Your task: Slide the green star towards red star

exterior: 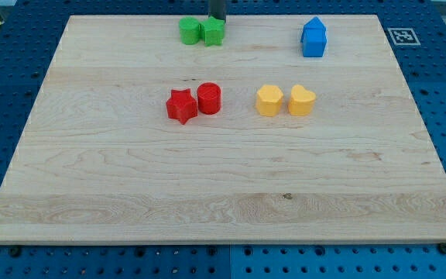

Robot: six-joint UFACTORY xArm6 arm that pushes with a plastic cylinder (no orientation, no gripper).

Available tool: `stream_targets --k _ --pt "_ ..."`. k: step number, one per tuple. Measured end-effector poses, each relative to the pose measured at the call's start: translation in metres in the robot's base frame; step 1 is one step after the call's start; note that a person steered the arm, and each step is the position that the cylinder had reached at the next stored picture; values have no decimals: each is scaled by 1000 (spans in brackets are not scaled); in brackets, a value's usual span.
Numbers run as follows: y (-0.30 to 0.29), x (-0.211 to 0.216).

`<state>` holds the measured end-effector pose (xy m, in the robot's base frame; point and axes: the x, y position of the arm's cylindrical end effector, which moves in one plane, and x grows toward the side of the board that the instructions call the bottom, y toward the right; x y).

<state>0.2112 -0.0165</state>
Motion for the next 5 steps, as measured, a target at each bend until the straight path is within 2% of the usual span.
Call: stream_targets --k 1,3,5 --pt "-19 0" --pt "-5 5" --pt "0 47"
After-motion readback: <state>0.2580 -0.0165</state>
